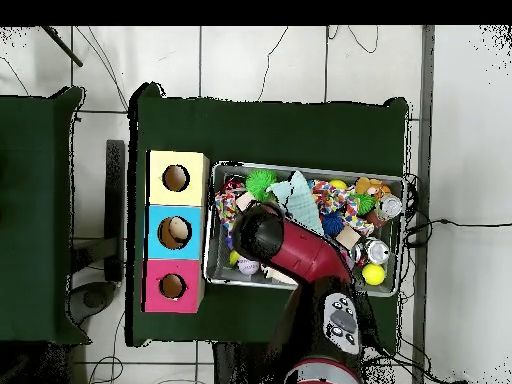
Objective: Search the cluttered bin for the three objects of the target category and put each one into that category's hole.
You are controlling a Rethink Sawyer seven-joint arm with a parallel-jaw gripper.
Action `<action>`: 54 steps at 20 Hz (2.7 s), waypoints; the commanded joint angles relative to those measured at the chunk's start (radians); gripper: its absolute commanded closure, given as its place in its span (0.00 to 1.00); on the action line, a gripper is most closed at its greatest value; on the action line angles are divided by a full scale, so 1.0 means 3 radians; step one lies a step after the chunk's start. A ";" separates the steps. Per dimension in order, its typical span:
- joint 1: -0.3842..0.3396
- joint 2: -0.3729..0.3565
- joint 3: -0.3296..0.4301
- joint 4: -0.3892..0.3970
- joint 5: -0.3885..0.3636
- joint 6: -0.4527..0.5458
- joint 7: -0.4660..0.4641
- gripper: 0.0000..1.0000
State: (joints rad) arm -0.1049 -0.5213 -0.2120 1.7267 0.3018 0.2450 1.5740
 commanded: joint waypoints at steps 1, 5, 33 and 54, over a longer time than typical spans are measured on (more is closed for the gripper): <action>0.0197 0.0208 -0.0172 -0.0263 0.0141 0.0232 0.0853 0.00; 0.0233 0.0216 -0.0224 -0.0274 0.0165 0.0437 0.0856 0.00; 0.0049 0.0220 -0.0141 -0.0091 0.0175 -0.0087 0.0771 0.00; -0.0082 0.0166 0.0076 0.0102 0.0263 0.0402 0.0780 0.00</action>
State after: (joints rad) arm -0.1258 -0.4824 -0.2944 1.6921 0.3364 0.2273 1.5742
